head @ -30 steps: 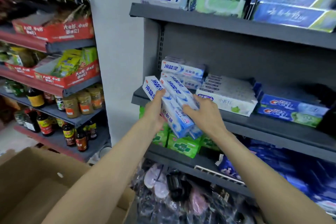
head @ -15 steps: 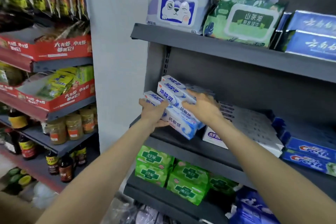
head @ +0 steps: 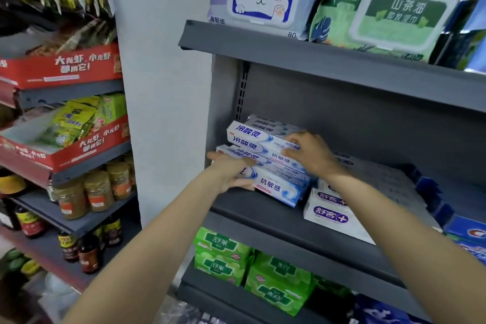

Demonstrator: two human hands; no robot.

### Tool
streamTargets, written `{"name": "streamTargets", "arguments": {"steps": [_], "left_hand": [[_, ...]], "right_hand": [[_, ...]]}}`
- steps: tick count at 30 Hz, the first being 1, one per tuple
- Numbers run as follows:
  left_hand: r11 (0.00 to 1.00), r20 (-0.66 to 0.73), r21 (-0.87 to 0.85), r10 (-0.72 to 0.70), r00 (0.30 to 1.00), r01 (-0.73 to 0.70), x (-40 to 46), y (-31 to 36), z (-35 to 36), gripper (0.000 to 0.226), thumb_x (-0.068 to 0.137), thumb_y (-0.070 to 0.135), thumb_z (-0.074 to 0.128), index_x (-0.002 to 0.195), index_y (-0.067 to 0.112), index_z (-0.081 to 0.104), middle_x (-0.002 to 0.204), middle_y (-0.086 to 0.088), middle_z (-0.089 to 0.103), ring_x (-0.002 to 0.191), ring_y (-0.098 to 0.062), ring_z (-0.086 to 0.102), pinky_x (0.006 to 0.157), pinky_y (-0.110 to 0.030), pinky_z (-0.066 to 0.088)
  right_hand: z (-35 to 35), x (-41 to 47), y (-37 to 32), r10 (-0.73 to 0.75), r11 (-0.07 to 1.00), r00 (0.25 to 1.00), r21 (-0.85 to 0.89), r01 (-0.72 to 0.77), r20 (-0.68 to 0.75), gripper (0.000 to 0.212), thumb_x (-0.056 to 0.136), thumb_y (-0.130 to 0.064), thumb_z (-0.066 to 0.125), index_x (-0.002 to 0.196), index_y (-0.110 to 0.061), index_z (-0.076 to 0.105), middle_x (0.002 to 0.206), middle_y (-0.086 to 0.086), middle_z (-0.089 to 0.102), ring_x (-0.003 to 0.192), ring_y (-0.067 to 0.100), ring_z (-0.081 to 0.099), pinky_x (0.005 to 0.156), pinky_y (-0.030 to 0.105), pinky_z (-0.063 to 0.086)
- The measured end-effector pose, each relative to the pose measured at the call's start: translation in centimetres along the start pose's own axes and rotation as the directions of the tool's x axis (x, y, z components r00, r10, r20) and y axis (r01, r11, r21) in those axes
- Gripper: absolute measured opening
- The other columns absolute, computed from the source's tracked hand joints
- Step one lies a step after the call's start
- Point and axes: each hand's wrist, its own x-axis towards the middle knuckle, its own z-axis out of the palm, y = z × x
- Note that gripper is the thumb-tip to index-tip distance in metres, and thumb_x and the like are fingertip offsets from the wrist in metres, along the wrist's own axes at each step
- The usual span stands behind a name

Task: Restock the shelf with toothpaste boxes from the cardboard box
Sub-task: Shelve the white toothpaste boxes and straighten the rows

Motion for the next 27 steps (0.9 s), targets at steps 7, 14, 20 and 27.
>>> {"name": "streamTargets", "arguments": {"steps": [7,14,20,27], "left_hand": [[0.485,-0.12,0.873,0.307,0.944,-0.047,0.5,-0.6,-1.3,0.099,0.063,0.059,0.077,0.128,-0.001,0.032,0.125,-0.016,0.048,0.111,-0.027,0.054,0.079,-0.03,0.051],[0.213,0.162,0.929,0.503,0.849,-0.304,1.8,-1.6,-1.2,0.089,0.074,0.059,0.066,0.141,0.013,0.029,0.138,-0.015,0.034,0.128,-0.034,0.035,0.104,-0.041,0.036],[0.185,0.175,0.933,0.519,0.837,-0.31,1.5,-1.6,-1.1,0.085,0.073,0.058,0.068,0.139,0.017,0.035,0.138,-0.011,0.037,0.129,-0.031,0.036,0.105,-0.041,0.034],[-0.146,0.459,0.884,0.45,0.766,-0.444,0.4,-1.4,2.0,0.055,0.083,0.049,0.057,0.133,0.03,0.046,0.14,0.002,0.042,0.129,-0.02,0.036,0.106,-0.036,0.028]], "right_hand": [[-1.0,-0.4,1.5,-0.038,0.997,0.998,-0.063,0.035,-0.058,0.038,0.094,-0.025,0.054,0.129,-0.01,0.055,0.123,0.017,0.05,0.112,0.032,0.055,0.094,0.029,0.038],[-0.7,-0.2,2.8,-0.028,0.995,0.988,-0.103,0.013,-0.154,0.03,0.096,-0.026,0.049,0.121,-0.013,0.061,0.118,0.014,0.053,0.106,0.032,0.057,0.093,0.037,0.044],[0.5,-0.9,2.8,-0.017,0.98,0.99,-0.196,-0.011,-0.142,0.03,0.097,-0.018,0.047,0.124,-0.016,0.059,0.127,0.009,0.05,0.115,0.028,0.052,0.095,0.036,0.042],[0.6,-1.8,3.2,-0.003,0.968,1.0,-0.252,0.008,0.021,0.055,0.095,-0.011,0.047,0.146,-0.021,0.03,0.146,0.002,0.03,0.134,0.023,0.034,0.11,0.036,0.034]]}}
